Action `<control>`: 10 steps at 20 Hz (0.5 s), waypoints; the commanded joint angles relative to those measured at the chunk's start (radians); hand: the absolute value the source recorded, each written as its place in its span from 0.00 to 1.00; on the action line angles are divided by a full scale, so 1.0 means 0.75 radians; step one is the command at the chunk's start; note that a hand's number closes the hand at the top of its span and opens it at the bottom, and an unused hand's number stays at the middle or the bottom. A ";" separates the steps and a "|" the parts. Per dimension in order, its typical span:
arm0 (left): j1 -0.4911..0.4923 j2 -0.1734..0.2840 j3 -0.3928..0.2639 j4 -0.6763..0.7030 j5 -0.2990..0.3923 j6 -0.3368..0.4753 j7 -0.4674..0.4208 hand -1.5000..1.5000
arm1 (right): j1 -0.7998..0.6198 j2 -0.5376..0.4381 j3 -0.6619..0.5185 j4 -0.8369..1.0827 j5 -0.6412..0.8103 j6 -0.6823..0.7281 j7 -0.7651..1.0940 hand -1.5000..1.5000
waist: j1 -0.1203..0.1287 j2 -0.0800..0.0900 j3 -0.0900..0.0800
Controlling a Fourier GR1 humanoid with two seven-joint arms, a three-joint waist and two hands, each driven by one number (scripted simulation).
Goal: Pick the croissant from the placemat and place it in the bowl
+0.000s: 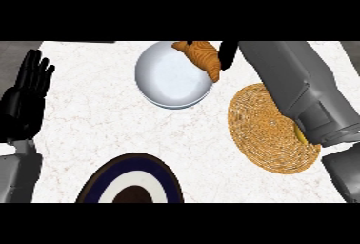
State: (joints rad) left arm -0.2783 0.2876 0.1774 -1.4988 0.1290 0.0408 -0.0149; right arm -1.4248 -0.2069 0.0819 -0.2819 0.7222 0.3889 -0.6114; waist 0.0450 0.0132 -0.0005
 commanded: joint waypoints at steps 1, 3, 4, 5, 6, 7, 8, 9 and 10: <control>0.068 0.016 0.019 -0.032 0.027 -0.043 -0.009 0.50 | 0.026 0.125 0.044 0.014 0.069 -0.166 0.091 1.00 | -0.002 -0.004 0.000; 0.024 0.021 0.026 0.005 0.014 -0.030 -0.018 0.50 | 0.018 0.159 0.008 0.082 0.048 -0.162 0.187 1.00 | -0.005 0.000 0.000; 0.021 -0.024 -0.017 -0.004 -0.024 0.011 -0.019 0.50 | 0.010 0.170 0.003 0.115 0.052 -0.180 0.234 1.00 | 0.003 0.005 0.000; -0.063 0.006 0.012 0.065 0.000 -0.006 -0.002 0.50 | 0.049 0.171 -0.010 0.145 0.041 -0.182 0.221 1.00 | -0.003 0.012 -0.001; -0.007 0.031 0.040 0.051 0.029 -0.050 -0.032 0.50 | 0.108 0.207 -0.019 0.145 0.035 -0.266 0.220 0.00 | 0.004 0.010 0.000; -0.004 0.004 -0.009 -0.030 0.005 -0.013 0.052 0.50 | 0.101 0.196 -0.035 0.178 0.023 -0.231 0.234 0.00 | 0.017 0.009 0.001; -0.032 0.046 0.038 0.018 0.025 -0.042 0.015 0.50 | 0.097 0.207 -0.046 0.181 0.010 -0.198 0.229 0.00 | 0.006 0.008 0.000; -0.038 0.041 0.029 0.004 0.031 -0.040 0.052 0.50 | 0.059 0.265 -0.087 0.184 -0.035 -0.159 0.286 0.00 | 0.006 0.005 0.000; -0.031 0.019 0.038 0.052 0.026 -0.033 -0.015 0.50 | 0.089 0.208 -0.109 0.190 -0.053 -0.146 0.209 0.00 | 0.007 0.012 0.000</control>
State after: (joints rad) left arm -0.2937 0.3044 0.1947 -1.4847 0.1429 0.0199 -0.0070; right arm -1.3741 -0.0640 0.0463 -0.1702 0.7228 0.2627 -0.4557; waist 0.0492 0.0189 -0.0005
